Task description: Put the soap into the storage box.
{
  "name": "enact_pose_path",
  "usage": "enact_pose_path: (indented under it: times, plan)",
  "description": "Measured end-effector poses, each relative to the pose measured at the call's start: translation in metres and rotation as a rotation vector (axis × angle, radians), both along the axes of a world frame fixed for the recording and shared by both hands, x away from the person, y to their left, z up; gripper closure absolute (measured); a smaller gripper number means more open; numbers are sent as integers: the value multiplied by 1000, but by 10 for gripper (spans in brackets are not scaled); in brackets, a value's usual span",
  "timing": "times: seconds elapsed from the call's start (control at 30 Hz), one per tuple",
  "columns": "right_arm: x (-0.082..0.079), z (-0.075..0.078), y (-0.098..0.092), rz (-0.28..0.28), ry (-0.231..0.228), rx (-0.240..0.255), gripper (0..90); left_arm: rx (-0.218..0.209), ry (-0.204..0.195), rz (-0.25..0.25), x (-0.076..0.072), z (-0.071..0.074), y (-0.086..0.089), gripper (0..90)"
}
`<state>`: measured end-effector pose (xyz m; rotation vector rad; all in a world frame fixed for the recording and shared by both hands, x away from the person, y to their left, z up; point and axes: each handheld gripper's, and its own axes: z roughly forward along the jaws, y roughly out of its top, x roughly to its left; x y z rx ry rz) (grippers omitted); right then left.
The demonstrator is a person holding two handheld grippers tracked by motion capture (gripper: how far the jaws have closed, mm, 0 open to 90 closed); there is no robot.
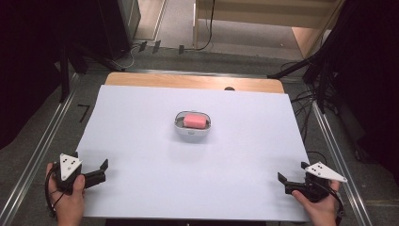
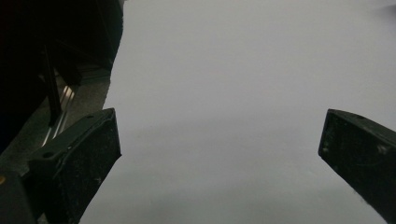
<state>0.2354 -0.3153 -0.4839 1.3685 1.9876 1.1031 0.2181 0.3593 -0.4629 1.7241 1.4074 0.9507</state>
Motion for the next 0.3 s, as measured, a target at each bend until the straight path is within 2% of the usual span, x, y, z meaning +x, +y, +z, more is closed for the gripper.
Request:
enact_pose_path:
  times: [0.07, 0.1, 0.3]
  plan:
    - [-2, -1, -3, -16, -4, 9, 17, -2, -2, 1, 0, 0, 0, 0]
    - [-2, -1, -4, -26, -7, 35, 17, -3, -3, 2, 0, 0, 0, 0]
    - [-2, -3, -3, -26, -6, 36, 16, -2, 1, -1, 0, 0, 0, 0]
